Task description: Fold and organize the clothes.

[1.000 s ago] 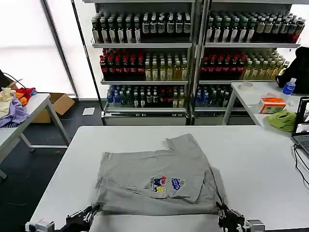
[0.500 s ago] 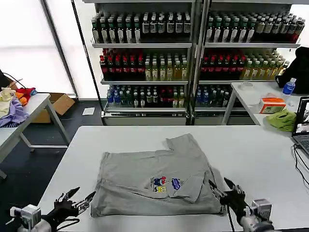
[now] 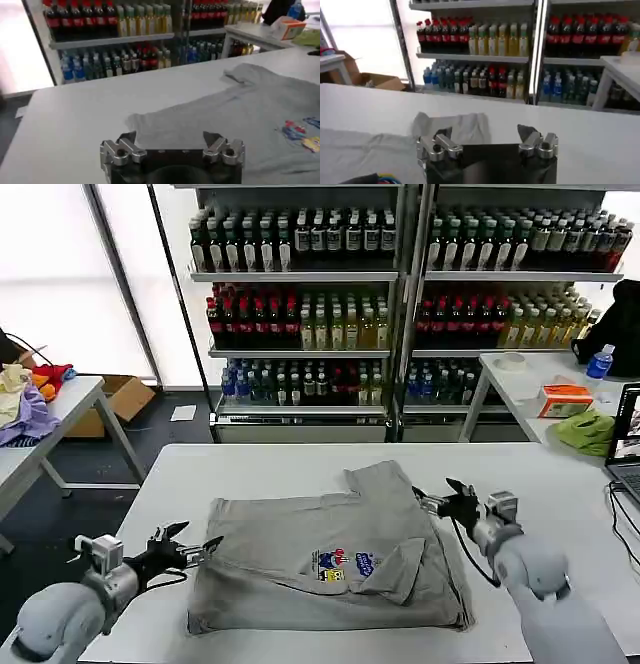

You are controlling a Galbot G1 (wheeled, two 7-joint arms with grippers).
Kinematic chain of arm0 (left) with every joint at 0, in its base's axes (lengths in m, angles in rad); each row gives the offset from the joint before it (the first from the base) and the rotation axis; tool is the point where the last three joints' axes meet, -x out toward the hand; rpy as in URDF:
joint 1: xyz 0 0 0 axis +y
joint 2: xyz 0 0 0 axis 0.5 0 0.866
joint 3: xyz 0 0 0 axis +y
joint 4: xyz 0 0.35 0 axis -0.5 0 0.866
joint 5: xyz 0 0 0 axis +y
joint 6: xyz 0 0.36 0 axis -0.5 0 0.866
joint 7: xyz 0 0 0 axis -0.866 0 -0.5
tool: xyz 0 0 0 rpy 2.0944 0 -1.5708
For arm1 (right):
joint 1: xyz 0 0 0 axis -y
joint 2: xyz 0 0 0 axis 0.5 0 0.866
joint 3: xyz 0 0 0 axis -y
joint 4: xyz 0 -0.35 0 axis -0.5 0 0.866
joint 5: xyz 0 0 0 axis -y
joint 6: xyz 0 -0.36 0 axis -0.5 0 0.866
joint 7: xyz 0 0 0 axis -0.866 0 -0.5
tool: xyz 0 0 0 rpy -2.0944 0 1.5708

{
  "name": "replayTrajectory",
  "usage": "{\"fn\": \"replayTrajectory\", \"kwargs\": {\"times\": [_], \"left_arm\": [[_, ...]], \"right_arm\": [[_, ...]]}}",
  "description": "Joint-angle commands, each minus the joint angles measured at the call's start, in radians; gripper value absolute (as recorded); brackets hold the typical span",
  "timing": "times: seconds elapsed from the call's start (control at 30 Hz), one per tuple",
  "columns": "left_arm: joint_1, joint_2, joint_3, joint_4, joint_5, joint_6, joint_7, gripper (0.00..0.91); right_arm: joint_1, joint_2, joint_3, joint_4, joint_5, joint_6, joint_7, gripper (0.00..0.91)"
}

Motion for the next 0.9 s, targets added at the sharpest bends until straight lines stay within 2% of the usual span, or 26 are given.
{"fn": "replayTrajectory", "kwargs": {"times": [0.03,0.27,0.53,0.6,0.63,0.67,0.7,0.73,0.77,0.8,0.9], "left_arm": [[-0.348,0.003,0.235,0.308,0.014,-0.002,0.046,0.907],[-0.383,-0.024,0.259,0.376,0.024,-0.015,0.045,0.907],[-0.36,-0.026,0.239,0.374,0.031,-0.019,0.044,0.907],[-0.356,-0.027,0.239,0.371,0.03,-0.019,0.044,0.907],[-0.354,-0.029,0.24,0.368,0.029,-0.019,0.043,0.907],[-0.352,-0.03,0.242,0.367,0.029,-0.019,0.043,0.907],[-0.351,-0.032,0.245,0.364,0.029,-0.019,0.043,0.907],[-0.35,-0.036,0.248,0.361,0.029,-0.019,0.043,0.907],[-0.35,-0.038,0.25,0.36,0.029,-0.018,0.043,0.907],[-0.351,-0.044,0.252,0.359,0.028,-0.017,0.042,0.907],[-0.355,-0.056,0.256,0.362,0.018,-0.006,0.036,0.907]], "right_arm": [[0.308,0.083,-0.125,-0.408,-0.062,0.016,-0.069,0.907],[0.311,0.138,-0.136,-0.491,-0.101,0.027,-0.072,0.907],[0.311,0.142,-0.16,-0.493,-0.111,0.008,-0.101,0.907],[0.312,0.142,-0.17,-0.495,-0.11,0.006,-0.094,0.907],[0.312,0.142,-0.172,-0.497,-0.11,0.004,-0.089,0.867],[0.312,0.144,-0.172,-0.5,-0.106,0.0,-0.081,0.867],[0.312,0.146,-0.173,-0.502,-0.104,-0.003,-0.073,0.746],[0.312,0.148,-0.176,-0.504,-0.105,-0.006,-0.069,0.333],[0.314,0.146,-0.184,-0.506,-0.096,-0.005,-0.071,0.212],[0.316,0.143,-0.195,-0.508,-0.091,-0.005,-0.075,0.0],[0.32,0.149,-0.201,-0.522,-0.083,-0.006,-0.074,0.0]]}}
